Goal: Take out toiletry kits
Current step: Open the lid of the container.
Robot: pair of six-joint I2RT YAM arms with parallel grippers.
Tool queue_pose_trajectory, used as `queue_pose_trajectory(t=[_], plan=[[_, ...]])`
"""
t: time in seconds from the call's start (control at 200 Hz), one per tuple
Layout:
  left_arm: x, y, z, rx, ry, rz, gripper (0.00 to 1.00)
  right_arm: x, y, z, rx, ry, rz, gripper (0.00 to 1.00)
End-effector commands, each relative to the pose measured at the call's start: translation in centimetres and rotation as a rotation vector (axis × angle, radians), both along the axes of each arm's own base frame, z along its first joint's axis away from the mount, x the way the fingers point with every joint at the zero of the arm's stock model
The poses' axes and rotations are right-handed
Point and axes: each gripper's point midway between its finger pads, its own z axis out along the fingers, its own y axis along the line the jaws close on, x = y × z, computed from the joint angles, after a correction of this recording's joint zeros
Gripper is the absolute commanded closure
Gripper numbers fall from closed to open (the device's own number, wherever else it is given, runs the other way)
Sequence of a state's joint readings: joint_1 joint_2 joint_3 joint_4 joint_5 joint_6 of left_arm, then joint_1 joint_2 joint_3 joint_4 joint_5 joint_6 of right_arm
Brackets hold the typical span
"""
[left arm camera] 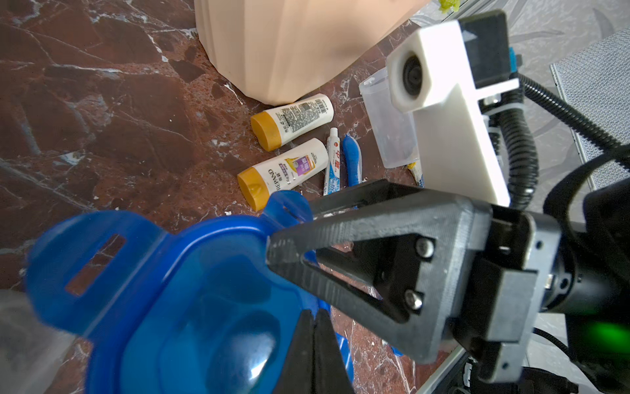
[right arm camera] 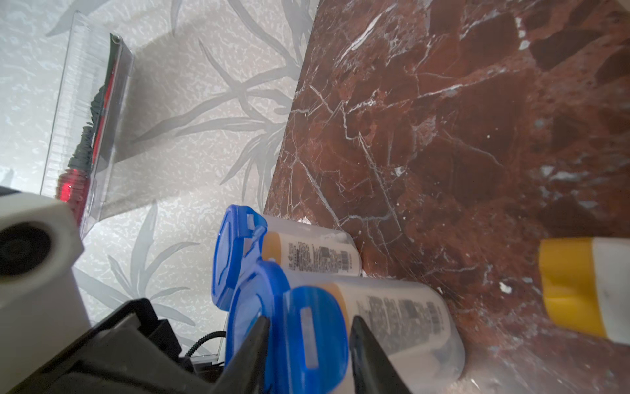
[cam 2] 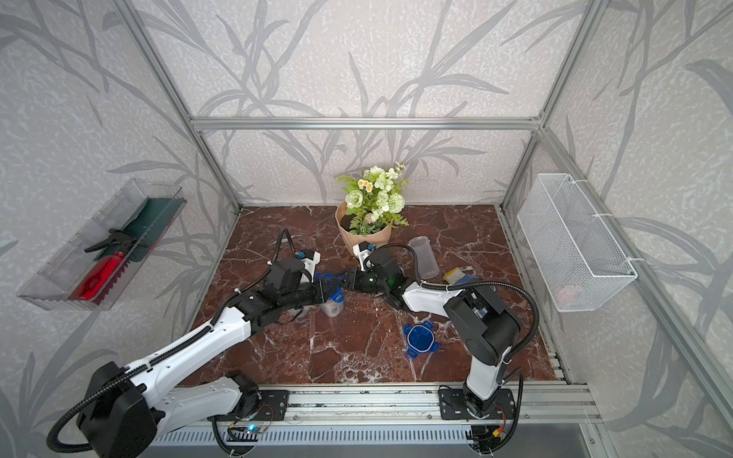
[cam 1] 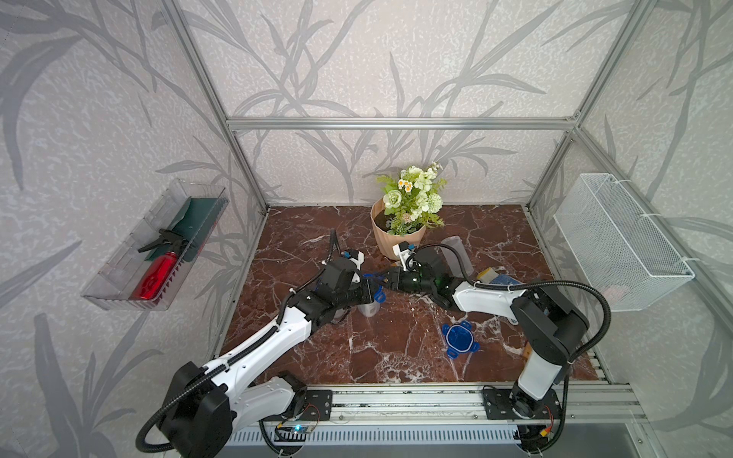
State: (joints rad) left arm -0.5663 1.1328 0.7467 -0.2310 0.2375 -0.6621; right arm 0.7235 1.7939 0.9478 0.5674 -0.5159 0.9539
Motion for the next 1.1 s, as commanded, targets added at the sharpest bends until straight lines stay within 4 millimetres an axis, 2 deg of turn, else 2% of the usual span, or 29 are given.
queue_pose_trajectory(t=[0.0,0.125,0.22,0.44,0.46,0.555,0.63,0.765,0.88,1.075,1.095], plan=[[-3.0,3.0,-6.3,0.177,0.212,0.025,1.00,1.2,0.8,2.1,0.082,-0.043,0.003,0.69],[-2.9,3.0,-6.2,0.174,0.210,0.026,1.00,1.7,1.2,2.8,0.103,-0.060,0.005,0.75],[-3.0,3.1,-6.2,0.177,0.210,0.025,1.00,1.8,1.4,3.3,0.109,-0.065,0.016,0.88],[-2.6,2.6,-5.1,0.159,0.193,0.014,1.00,1.5,1.1,3.5,0.097,-0.074,0.017,1.00],[-2.6,2.6,-4.9,0.157,0.189,0.012,0.96,1.5,1.1,3.5,0.094,-0.075,0.018,1.00],[-2.1,2.1,-3.1,0.137,0.153,-0.001,0.65,1.3,1.1,4.1,0.093,-0.084,0.025,1.00],[-1.7,1.8,-1.0,0.111,0.107,-0.012,0.56,1.0,1.1,4.9,0.100,-0.095,0.033,1.00],[-1.1,1.9,3.1,0.087,0.015,-0.001,0.52,0.3,1.4,6.6,0.096,-0.126,0.058,1.00],[-1.1,2.3,5.6,0.079,-0.043,0.008,0.51,-0.5,1.8,7.8,0.081,-0.155,0.076,1.00],[-1.6,3.4,7.1,0.087,-0.087,0.033,0.51,-2.3,3.2,8.9,0.093,-0.164,0.136,1.00],[-1.6,3.5,7.2,0.089,-0.091,0.036,0.51,-2.8,3.2,10.4,0.114,-0.185,0.145,1.00]])
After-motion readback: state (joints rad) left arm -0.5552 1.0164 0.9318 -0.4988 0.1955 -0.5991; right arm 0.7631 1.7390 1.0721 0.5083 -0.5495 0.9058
